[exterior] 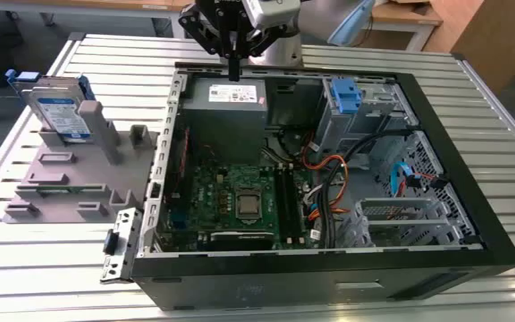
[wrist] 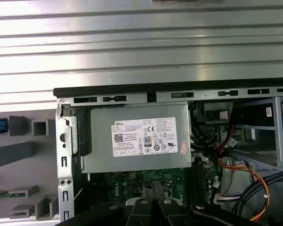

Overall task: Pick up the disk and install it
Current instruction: 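Reach for the disk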

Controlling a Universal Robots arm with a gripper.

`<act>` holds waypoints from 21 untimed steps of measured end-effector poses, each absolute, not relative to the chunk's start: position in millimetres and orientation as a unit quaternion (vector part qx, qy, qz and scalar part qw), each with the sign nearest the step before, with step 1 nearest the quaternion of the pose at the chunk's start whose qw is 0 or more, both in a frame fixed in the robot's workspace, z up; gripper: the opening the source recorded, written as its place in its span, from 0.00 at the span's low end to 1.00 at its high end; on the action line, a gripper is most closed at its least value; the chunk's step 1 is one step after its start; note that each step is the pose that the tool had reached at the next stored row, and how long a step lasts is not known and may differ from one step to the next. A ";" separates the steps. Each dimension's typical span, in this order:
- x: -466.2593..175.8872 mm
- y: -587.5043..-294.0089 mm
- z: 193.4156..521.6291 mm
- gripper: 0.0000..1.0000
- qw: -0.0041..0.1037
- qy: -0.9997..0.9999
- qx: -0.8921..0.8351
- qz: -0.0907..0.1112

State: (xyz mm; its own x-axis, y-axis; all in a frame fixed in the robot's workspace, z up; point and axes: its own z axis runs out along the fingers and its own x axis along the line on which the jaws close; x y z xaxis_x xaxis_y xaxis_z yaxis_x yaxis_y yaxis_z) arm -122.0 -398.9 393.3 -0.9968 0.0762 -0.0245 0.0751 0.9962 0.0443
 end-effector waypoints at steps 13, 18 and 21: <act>-126.1 -398.9 393.1 0.11 0.013 0.999 0.038 0.022; -126.6 -398.9 393.1 0.11 0.013 0.999 0.038 0.022; -127.3 -398.9 393.1 0.11 0.013 0.999 0.038 0.022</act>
State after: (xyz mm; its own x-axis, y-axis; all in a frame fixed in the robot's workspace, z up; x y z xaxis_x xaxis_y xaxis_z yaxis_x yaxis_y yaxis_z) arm -127.3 -398.9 393.1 -0.9968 0.0763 -0.0244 0.0752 0.9962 0.0443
